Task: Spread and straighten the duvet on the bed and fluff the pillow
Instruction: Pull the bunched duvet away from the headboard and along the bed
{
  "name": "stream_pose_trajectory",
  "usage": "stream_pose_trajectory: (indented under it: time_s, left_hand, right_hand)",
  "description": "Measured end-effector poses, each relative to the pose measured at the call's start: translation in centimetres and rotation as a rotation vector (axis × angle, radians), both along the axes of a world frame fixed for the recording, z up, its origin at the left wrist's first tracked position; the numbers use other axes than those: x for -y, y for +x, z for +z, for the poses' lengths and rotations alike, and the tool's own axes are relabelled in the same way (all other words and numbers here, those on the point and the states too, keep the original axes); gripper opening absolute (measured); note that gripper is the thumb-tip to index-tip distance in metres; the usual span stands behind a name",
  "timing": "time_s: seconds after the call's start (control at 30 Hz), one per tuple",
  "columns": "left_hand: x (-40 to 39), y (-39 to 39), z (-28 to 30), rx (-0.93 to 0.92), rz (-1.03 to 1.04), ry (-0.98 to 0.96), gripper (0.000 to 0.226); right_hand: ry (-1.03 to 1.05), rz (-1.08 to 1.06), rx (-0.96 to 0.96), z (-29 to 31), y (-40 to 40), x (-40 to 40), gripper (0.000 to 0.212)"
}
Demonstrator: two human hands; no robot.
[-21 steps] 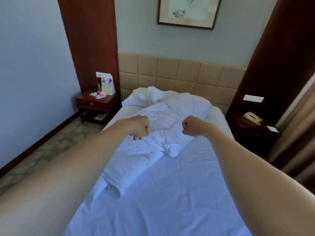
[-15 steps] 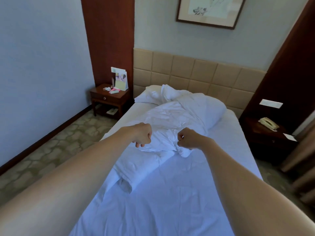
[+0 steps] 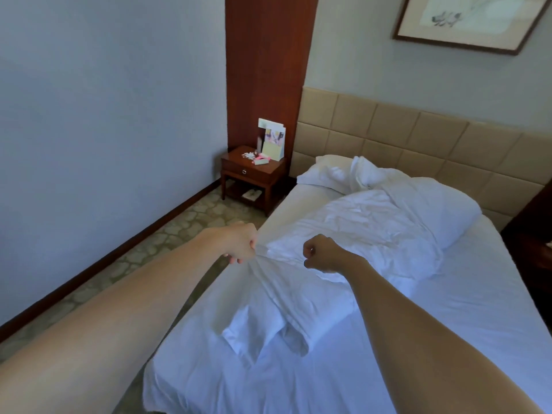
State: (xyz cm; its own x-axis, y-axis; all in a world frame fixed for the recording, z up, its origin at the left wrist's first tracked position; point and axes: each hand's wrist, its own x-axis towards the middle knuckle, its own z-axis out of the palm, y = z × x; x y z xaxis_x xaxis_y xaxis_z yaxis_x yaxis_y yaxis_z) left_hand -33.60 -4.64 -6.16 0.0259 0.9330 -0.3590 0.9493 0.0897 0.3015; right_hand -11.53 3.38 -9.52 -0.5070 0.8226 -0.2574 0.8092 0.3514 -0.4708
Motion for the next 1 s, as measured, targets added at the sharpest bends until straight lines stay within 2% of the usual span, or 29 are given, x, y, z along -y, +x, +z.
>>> stream_pose_trajectory:
  time_s: [0.2,0.4,0.57,0.67,0.77,0.83,1.0]
  left_hand:
    - [-1.4,-8.1,0.2,0.03,0.039,0.0,0.015]
    - [-4.9,-17.5,-2.1,0.032,0.033,-0.033,0.016]
    - [-9.5,-27.1,-4.0,-0.03,-0.006,-0.098,0.018]
    - [-12.2,-32.3,-3.5,-0.119,-0.051,-0.158,0.018]
    - [-15.5,-36.5,-2.5,-0.114,-0.066,-0.09,0.021]
    - [-17.7,-38.4,-2.2,-0.094,-0.101,-0.109,0.02]
    - [-24.2,-39.9,-2.5,-0.082,-0.227,-0.102,0.024]
  right_hand:
    - [0.029,0.079,-0.031,0.9,-9.9,-2.7,0.039]
    - [-0.011,0.115,-0.04,-2.0,-20.9,-6.8,0.044]
    - [-0.078,0.069,-0.088,-6.3,-30.9,-10.8,0.044]
    - [-0.124,0.032,-0.103,-6.3,-35.7,-13.0,0.042]
    - [-0.115,0.012,-0.127,-4.6,-39.6,-15.9,0.039]
    - [-0.105,-0.013,-0.127,-3.8,-41.4,-17.9,0.04]
    - [-0.065,-0.12,-0.075,-4.0,-43.1,-22.5,0.04]
